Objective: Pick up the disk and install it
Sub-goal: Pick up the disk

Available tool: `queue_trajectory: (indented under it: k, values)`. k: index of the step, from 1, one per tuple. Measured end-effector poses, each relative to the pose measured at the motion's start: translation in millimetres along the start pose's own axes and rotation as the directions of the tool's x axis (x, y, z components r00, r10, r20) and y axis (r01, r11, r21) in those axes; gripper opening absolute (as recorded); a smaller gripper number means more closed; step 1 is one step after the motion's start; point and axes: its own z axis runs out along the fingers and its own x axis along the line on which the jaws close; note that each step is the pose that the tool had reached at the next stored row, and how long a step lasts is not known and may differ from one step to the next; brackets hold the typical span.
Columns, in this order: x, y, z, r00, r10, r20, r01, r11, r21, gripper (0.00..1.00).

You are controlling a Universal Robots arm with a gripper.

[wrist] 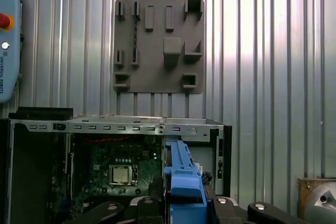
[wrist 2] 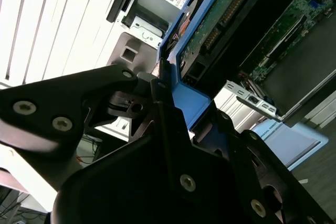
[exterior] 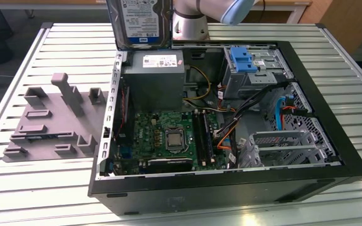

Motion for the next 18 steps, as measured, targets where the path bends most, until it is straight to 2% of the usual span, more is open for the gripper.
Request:
queue_trajectory:
  k: [6, 13, 18]
  values:
    - [0.0, -18.6, -0.3, 1.0000, 0.000, 0.0001, 0.000, 1.0000, 0.0001, 0.36]
    - [-0.1, -45.9, -0.9, 1.0000, 0.000, 0.0001, 0.000, 1.0000, 0.0000, 0.36]
    - [-0.1, -47.4, -0.9, 1.0000, 0.000, 0.0001, 0.000, 1.0000, 0.0000, 0.36]
